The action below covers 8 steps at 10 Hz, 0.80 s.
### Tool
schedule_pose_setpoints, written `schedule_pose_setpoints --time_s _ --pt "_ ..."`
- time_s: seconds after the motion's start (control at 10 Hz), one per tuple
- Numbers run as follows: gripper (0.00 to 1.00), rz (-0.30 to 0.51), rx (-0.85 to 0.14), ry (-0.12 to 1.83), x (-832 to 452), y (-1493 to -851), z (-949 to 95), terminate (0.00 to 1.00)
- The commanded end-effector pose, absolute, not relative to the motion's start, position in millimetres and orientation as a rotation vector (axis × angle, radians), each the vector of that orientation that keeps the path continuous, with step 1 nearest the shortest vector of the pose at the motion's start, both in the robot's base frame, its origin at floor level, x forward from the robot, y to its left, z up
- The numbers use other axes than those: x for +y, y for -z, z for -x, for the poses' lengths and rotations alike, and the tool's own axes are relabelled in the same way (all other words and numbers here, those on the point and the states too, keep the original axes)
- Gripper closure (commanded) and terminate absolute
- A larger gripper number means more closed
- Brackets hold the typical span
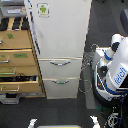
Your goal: Opening the fridge
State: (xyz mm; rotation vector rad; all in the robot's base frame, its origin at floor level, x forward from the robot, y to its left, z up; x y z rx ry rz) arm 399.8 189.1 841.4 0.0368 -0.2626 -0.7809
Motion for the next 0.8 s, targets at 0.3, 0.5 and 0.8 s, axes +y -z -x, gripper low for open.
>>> schedule_pose_setpoints --time_s 0.3,0.5,0.8 --pt "0.00 0.089 -0.103 0.709 190 -835 -445 0.00" --pt "0.00 0.064 -0.134 0.734 182 -841 -466 0.00" --pt "0.00 0.042 -0.213 0.757 160 -864 -503 0.00"
